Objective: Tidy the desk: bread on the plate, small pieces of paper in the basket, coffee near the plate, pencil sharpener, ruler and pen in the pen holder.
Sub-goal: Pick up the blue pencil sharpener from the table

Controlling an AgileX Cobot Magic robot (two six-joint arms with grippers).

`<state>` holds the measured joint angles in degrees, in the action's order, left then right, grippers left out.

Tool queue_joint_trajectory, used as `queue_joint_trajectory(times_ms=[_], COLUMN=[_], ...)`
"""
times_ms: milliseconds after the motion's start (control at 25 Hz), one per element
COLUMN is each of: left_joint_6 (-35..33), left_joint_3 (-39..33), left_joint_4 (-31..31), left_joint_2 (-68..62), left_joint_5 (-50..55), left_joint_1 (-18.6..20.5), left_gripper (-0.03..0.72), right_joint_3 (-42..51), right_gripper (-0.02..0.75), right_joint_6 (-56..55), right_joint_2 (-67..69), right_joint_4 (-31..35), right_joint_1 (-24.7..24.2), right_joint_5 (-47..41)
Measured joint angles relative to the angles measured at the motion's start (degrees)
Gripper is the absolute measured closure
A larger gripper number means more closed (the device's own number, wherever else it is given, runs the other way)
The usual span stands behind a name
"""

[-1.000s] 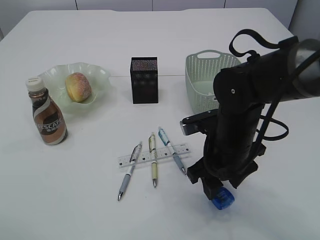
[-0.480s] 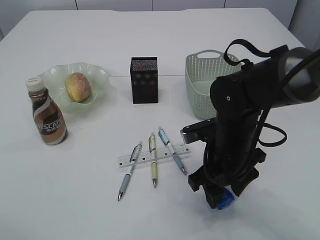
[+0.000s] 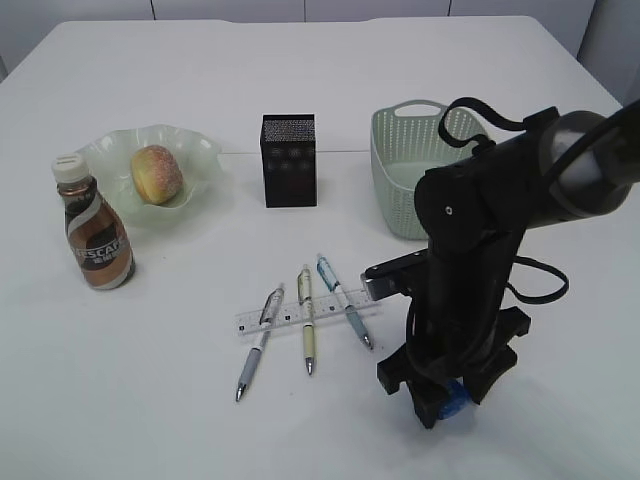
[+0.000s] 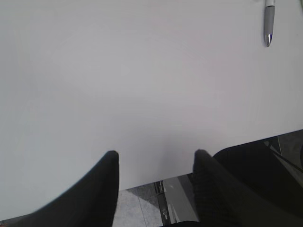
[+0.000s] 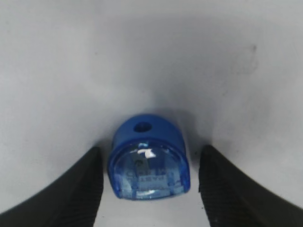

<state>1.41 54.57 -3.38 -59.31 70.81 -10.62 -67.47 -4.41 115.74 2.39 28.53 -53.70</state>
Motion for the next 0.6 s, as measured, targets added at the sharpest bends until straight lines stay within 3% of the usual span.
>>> queue_joint_trajectory(times_ms=[360,600], left_joint_6=[0.0,0.0], left_joint_3=[0.0,0.0], left_joint_4=[-0.1,-0.1], left_joint_2=[0.0,0.0], left_joint_5=[0.0,0.0], left_joint_1=[0.0,0.0], left_gripper=[0.319,0.324], right_joint_3=[0.0,0.0], right_gripper=[0.277,0.417], right_joint_6=[0.0,0.1], right_joint_2=[0.1,0.1], right_joint_4=[-0.1,-0.1], right_joint_1=[0.0,0.0], right_joint_5=[0.2,0.7])
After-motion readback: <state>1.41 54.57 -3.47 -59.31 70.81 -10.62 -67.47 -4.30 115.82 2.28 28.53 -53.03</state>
